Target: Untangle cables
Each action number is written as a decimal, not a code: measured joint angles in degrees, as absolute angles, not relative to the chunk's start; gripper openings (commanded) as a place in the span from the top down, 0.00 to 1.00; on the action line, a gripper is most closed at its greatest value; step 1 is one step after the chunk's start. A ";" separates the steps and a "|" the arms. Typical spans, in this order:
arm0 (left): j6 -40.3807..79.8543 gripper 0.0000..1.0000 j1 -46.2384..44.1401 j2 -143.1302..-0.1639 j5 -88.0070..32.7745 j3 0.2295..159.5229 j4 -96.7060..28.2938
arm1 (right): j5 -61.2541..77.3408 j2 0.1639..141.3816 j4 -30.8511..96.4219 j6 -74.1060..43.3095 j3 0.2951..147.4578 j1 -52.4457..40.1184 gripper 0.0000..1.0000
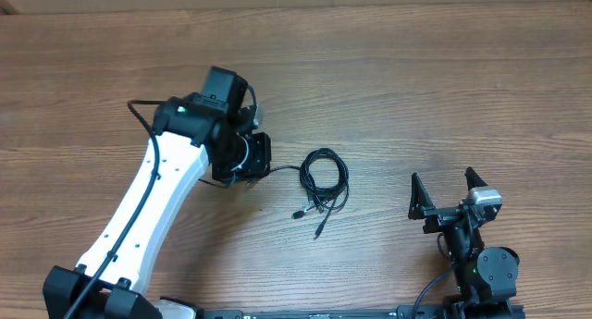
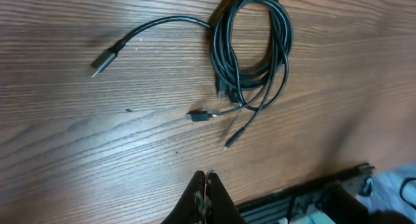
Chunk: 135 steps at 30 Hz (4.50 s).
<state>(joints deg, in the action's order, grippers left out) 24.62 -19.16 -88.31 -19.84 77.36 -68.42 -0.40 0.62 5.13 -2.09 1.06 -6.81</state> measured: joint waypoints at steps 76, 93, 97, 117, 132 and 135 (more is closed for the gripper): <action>42.11 0.37 -35.66 -100.53 -9.26 77.21 -58.54 | -0.43 0.62 5.15 -2.07 1.06 -6.81 0.00; 42.06 0.30 -35.66 -100.68 -9.43 77.21 -57.82 | -0.40 0.62 5.13 -2.09 1.06 -6.79 0.00; 42.06 0.29 -35.66 -100.68 -9.43 77.21 -57.78 | -0.40 0.62 5.13 -2.11 1.06 -6.79 0.00; 42.09 0.28 -35.66 -100.68 -9.41 77.21 -54.87 | -0.40 0.62 5.15 -2.09 1.06 -6.79 0.00; 41.85 0.24 -35.66 -100.68 -9.41 77.19 -52.51 | -0.40 0.62 5.15 -2.09 1.06 -6.79 0.00; 41.43 0.23 -35.66 -100.68 -9.19 77.19 -52.51 | -0.40 0.62 5.13 -2.09 1.06 -6.79 0.00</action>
<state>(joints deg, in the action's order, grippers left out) 41.43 -35.66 -100.68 -9.19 77.19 -52.51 -0.40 0.62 5.13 -2.09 1.06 -6.79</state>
